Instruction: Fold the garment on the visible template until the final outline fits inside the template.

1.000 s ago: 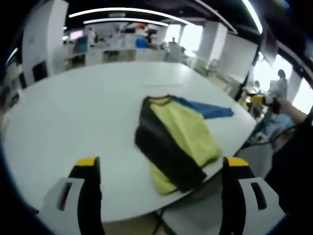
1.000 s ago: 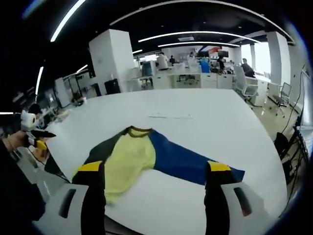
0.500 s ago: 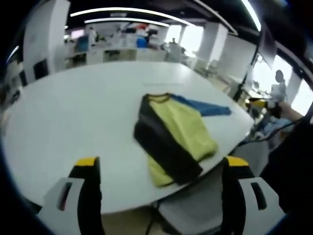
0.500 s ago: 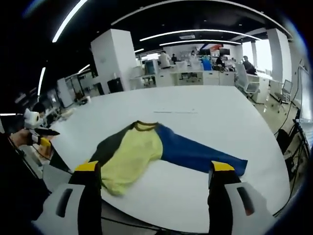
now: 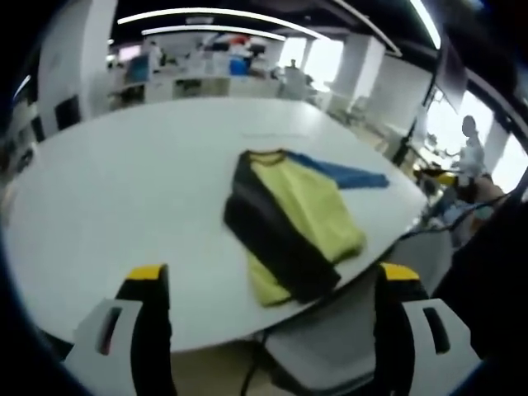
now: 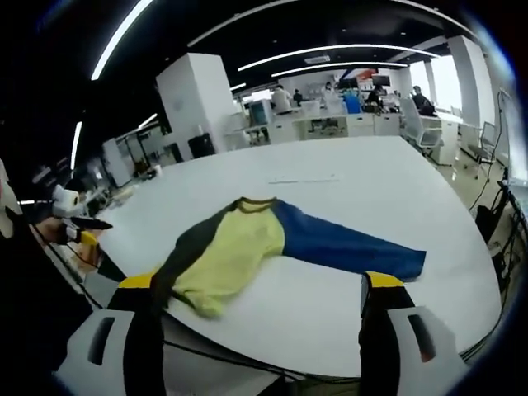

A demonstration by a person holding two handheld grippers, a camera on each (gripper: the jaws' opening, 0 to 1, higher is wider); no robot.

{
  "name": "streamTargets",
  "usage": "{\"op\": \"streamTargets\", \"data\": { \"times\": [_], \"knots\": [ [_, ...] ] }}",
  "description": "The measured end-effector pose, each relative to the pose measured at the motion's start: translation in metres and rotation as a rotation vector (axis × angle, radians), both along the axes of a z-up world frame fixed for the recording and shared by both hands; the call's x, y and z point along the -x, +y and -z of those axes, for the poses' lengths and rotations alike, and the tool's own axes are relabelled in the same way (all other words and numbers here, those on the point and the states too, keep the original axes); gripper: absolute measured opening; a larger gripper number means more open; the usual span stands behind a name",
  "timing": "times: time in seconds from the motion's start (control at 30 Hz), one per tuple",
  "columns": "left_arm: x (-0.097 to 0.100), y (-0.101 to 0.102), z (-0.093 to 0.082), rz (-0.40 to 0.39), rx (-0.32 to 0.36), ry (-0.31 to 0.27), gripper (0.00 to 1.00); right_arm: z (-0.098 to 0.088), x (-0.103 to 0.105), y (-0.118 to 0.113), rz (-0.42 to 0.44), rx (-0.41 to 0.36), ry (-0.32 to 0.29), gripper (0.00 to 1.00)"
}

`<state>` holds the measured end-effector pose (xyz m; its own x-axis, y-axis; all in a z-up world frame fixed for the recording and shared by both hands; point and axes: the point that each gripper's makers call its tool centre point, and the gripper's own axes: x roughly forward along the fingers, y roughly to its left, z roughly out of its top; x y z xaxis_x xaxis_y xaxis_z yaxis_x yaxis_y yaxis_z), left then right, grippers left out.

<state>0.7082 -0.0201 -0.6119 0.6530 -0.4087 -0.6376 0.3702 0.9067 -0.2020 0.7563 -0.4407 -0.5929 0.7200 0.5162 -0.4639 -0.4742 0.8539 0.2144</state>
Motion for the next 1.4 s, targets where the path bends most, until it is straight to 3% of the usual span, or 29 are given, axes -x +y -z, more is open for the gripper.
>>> {"op": "streamTargets", "data": {
  "times": [0.17, 0.3, 0.57, 0.87, 1.03, 1.4],
  "knots": [
    [0.009, 0.000, 0.010, 0.013, -0.006, 0.029, 0.99, 0.008, 0.007, -0.004, 0.003, -0.013, 0.021, 1.00],
    [0.018, 0.001, 0.021, 0.018, -0.016, 0.065, 0.99, 0.019, 0.014, -0.007, -0.007, 0.019, 0.049, 1.00],
    [0.016, -0.003, 0.026, 0.022, -0.012, 0.078, 0.99, 0.019, 0.011, -0.005, -0.014, 0.026, 0.053, 1.00],
    [0.019, -0.030, 0.040, 0.090, -0.069, 0.071, 0.97, 0.018, 0.011, -0.003, -0.011, 0.012, 0.052, 0.99],
    [0.020, -0.051, 0.047, 0.107, -0.059, 0.072, 0.91, 0.016, 0.014, -0.002, -0.006, -0.001, 0.046, 0.99],
    [0.016, -0.069, 0.071, 0.191, -0.112, 0.057, 0.71, 0.019, 0.021, -0.002, 0.001, -0.005, 0.051, 0.99]
  ]
}}
